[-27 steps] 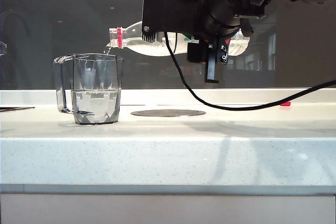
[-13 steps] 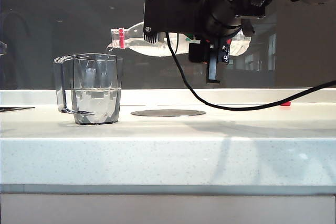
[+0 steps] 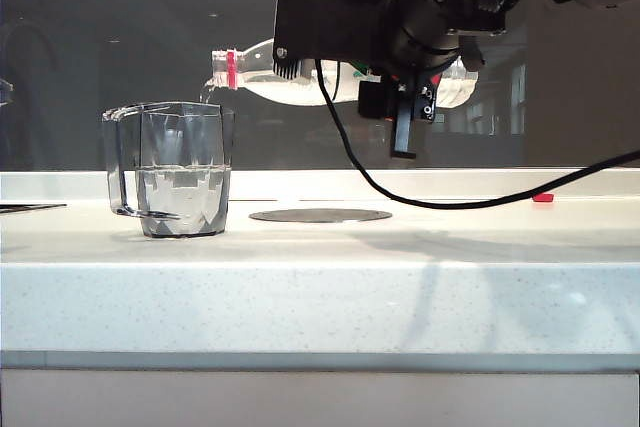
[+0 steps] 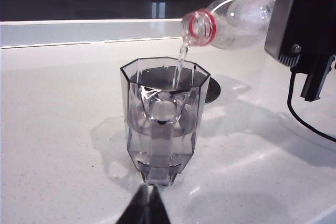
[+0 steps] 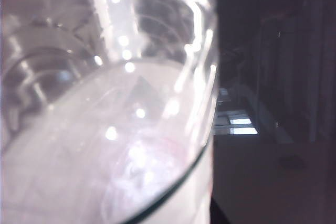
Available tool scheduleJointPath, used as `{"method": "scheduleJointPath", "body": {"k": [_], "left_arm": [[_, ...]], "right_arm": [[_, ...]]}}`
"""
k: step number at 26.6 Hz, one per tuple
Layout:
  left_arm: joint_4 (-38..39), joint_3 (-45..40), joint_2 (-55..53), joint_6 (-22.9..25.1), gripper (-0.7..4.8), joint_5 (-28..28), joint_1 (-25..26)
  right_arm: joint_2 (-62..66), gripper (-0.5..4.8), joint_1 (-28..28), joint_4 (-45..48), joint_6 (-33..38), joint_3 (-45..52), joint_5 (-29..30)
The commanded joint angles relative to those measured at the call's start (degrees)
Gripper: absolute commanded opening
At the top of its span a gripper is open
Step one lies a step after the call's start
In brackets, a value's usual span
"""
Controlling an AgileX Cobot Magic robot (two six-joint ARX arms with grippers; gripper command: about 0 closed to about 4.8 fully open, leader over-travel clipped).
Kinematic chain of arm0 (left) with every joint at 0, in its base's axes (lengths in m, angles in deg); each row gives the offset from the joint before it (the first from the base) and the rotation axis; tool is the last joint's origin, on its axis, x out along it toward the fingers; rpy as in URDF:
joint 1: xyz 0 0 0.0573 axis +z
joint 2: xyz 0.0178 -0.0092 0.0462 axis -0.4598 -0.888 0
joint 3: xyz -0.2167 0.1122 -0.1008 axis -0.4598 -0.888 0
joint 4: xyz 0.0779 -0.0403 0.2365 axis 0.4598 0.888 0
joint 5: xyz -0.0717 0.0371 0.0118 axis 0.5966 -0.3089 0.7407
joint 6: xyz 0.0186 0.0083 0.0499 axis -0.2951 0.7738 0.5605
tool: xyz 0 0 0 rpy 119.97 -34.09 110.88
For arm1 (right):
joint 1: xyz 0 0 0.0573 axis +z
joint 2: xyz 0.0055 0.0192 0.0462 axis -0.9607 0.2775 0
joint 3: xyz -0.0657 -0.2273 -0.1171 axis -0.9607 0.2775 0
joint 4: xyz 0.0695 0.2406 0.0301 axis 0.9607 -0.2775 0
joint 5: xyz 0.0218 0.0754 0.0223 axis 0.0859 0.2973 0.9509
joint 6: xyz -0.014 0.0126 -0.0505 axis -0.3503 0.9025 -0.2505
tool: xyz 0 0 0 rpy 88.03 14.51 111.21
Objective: Pick up the mineral water bottle on the table and pour water into the mug until it's half full.
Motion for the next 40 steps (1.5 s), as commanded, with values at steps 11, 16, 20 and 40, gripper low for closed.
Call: {"method": "scheduleJointPath", "body": {"k": [11, 16, 20, 40], "left_arm": [[-0.63, 0.15, -0.02, 0.09, -0.04, 0.24, 0.07], [-0.63, 0.15, -0.02, 0.09, -0.04, 0.24, 0.09], [-0.63, 0.15, -0.02, 0.09, -0.04, 0.24, 0.09], [-0.63, 0.15, -0.02, 0.09, -0.04, 0.24, 0.09]], "right_arm": [[-0.55, 2.29, 1.64, 6.58, 17.2, -0.57, -0.87], [-0.55, 2.28, 2.01, 13.99, 26.91, -0.57, -7.37], [-0.98, 1.87, 2.38, 19.8, 34.91, -0.57, -11.13], [-3.3, 1.66, 4.11, 5.01, 80.87, -0.52, -7.43]]}}
